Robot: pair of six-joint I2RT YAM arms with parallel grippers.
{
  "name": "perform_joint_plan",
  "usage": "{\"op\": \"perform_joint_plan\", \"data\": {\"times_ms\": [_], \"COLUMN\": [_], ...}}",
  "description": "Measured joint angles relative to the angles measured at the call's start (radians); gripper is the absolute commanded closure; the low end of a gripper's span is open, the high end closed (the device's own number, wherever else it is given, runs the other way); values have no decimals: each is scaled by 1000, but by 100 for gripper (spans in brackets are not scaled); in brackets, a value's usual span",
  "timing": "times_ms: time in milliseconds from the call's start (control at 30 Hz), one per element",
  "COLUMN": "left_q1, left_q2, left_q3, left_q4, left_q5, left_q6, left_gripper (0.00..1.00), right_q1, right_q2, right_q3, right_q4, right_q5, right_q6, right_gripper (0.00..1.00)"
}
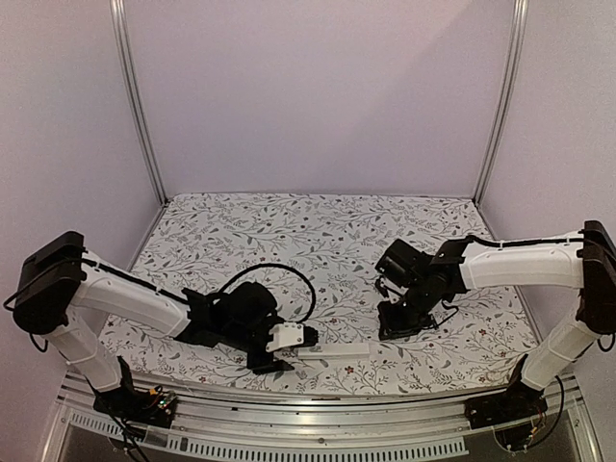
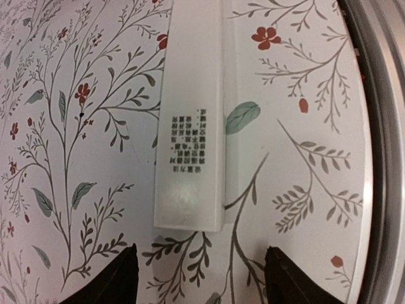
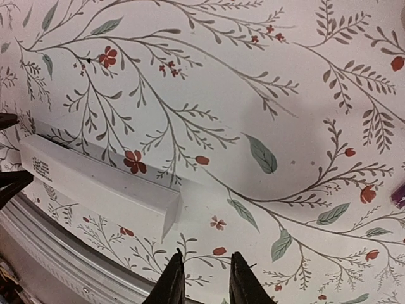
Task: Load the batteries into the remote control
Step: Load the battery cover onto the remote control without the battery cover, then hold the remote control at the center of the board.
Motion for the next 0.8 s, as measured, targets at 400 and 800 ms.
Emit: {"op": "perform_joint_plan", "data": {"times_ms": [400, 800], "left_q1": [18, 11], "left_q2": [53, 82], "left_q3": [39, 62], "left_q4": [-8, -1], "left_q5": [-23, -4], "left_q6": [35, 36], "left_gripper": [42, 51], "right_q1": [-21, -21], "right_q2": [-21, 29], "right_q3": [-97, -104], "right_q4": [163, 245], "right_q5": [-177, -234], "right_q6": [2, 14], "right_gripper": [77, 86]}}
